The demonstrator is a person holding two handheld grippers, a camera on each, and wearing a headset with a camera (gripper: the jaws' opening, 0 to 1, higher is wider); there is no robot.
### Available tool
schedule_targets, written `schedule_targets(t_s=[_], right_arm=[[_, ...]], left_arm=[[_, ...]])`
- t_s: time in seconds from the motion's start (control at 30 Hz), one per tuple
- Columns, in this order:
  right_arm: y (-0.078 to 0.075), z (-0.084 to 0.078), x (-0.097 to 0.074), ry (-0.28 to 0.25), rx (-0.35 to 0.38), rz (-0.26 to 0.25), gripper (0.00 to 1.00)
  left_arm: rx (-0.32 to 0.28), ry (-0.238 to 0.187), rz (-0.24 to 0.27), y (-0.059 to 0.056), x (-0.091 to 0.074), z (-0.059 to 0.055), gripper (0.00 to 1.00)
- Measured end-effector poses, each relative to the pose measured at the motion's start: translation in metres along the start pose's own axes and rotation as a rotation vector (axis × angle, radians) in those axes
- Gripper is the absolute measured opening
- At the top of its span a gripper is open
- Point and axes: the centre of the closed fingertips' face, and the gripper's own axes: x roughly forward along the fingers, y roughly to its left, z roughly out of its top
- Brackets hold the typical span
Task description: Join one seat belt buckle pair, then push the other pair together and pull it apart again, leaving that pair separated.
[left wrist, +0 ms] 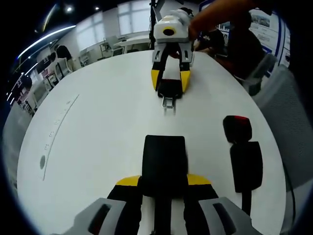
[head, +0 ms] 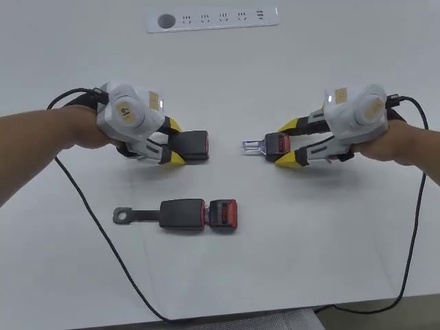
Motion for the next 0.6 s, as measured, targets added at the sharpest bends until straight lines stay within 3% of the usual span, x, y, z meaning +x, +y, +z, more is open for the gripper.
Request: schedule_targets(t_s=[0.6], right_arm=[[0.007,0.038,0.041,-0.051,-0.004,0.008,0.35]], left_arm=[[0.014,0.016,-0.009,-0.001,-0.001,-0.001,0.34]])
